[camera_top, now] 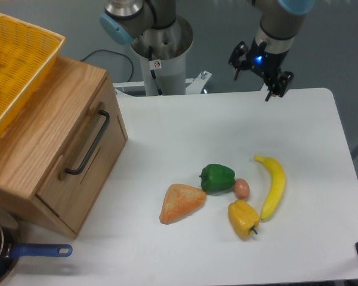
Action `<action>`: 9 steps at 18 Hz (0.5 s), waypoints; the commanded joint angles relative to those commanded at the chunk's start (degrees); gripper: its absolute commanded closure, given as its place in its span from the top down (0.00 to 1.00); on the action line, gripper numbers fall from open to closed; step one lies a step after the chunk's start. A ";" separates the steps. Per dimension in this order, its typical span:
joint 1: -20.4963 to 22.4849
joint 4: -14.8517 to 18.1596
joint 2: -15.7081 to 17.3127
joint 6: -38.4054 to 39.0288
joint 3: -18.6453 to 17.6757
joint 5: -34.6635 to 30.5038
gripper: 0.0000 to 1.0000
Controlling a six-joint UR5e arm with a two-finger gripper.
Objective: Slide the top drawer open
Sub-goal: 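Move the gripper toward the dark metal handle of the wooden drawer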
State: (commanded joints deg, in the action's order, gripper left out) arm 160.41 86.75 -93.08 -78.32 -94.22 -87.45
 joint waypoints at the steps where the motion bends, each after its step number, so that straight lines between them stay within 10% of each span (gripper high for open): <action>1: -0.88 0.00 0.00 1.75 0.18 0.18 1.00; 9: -6.76 0.09 -0.70 20.20 1.23 0.88 1.00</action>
State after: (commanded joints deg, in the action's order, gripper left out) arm 153.64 86.84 -93.77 -58.12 -92.99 -86.57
